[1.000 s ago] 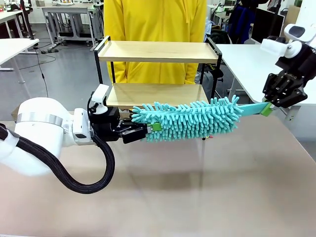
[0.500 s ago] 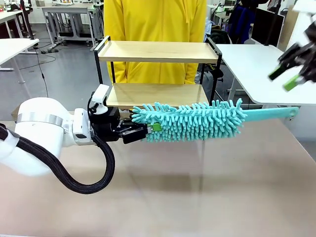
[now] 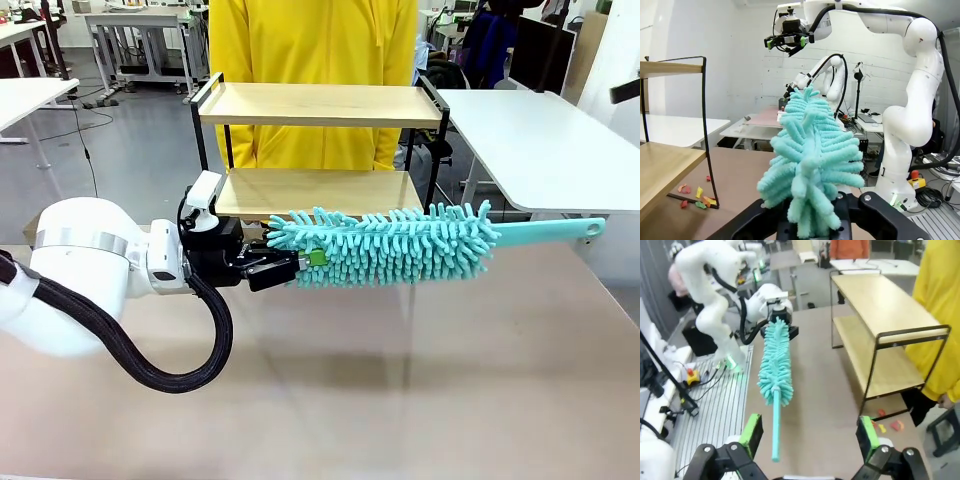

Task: Clean the shelf.
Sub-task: Hand the Duster back to the human.

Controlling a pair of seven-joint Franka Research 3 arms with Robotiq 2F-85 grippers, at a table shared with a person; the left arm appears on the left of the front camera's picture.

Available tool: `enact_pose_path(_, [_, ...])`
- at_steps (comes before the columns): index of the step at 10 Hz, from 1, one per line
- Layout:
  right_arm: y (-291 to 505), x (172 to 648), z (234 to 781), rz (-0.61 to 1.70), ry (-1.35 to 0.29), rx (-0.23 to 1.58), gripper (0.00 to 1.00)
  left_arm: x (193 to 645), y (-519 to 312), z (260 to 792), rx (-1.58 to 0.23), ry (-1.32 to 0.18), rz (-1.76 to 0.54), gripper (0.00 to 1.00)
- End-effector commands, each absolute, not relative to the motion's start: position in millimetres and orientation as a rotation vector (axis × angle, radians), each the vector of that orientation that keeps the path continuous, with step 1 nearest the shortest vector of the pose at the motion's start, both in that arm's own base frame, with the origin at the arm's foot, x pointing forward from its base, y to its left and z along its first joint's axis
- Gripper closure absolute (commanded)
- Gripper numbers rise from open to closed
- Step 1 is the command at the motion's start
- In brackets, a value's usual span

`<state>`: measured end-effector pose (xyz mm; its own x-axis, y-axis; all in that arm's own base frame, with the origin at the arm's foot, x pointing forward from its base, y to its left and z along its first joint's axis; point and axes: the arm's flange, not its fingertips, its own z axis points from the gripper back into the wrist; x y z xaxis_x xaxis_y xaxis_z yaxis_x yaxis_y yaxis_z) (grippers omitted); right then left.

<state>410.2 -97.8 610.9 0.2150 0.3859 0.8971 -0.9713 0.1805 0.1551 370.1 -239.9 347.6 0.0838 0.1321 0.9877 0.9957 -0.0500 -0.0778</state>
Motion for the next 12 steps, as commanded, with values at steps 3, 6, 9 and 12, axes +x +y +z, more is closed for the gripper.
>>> enact_pose_path(3, [-87.7,407.8,612.3,1.172,-0.805,0.88,0.0,370.4,-240.1,349.4,-1.383,-1.229,-1.118,1.0])
enact_pose_path(6, [-87.7,407.8,612.3,1.172,-0.805,0.88,0.0,364.2,-203.6,398.0,-1.384,-1.378,-1.0,0.83])
enact_pose_path(9, [-87.7,407.8,612.3,1.172,-0.805,0.88,0.0,358.1,-134.2,489.2,-1.305,-1.52,-0.847,0.83])
enact_pose_path(12, [-87.7,407.8,612.3,1.172,-0.805,0.88,0.0,329.7,-59.5,576.3,-0.925,-1.531,-0.598,0.83])
